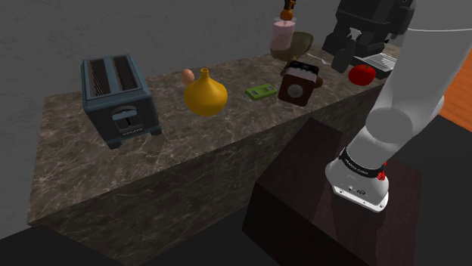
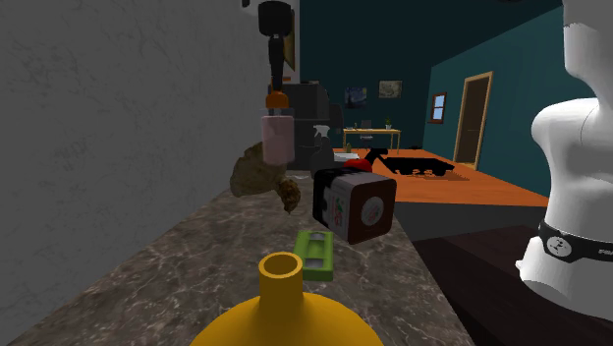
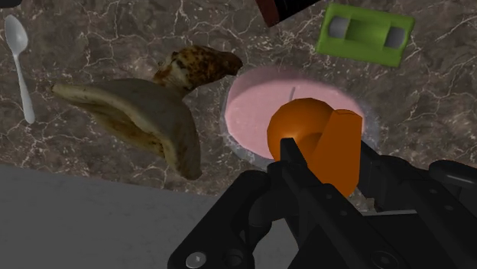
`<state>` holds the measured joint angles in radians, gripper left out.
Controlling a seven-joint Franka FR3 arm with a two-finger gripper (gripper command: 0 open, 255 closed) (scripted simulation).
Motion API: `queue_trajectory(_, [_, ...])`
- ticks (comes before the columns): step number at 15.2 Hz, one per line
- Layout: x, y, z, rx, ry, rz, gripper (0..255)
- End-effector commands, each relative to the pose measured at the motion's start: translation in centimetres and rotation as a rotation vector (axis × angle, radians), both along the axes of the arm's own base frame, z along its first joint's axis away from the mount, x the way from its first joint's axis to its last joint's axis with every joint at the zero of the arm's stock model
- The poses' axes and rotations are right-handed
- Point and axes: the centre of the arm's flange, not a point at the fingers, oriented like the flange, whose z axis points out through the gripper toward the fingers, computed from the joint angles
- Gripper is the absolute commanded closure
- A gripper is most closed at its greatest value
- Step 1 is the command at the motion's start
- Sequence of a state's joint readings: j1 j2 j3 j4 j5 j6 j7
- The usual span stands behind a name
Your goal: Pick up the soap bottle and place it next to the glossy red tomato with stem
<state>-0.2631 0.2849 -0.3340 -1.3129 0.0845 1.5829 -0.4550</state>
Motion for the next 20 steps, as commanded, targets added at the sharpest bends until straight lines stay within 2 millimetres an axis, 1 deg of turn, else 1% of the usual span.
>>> queue_trajectory(1, [-1.6, -2.2, -0.1, 0.000, -0.001, 0.001, 255])
queue_trajectory(20, [-17.1, -21.9, -0.1, 0.000, -0.001, 0.001, 255])
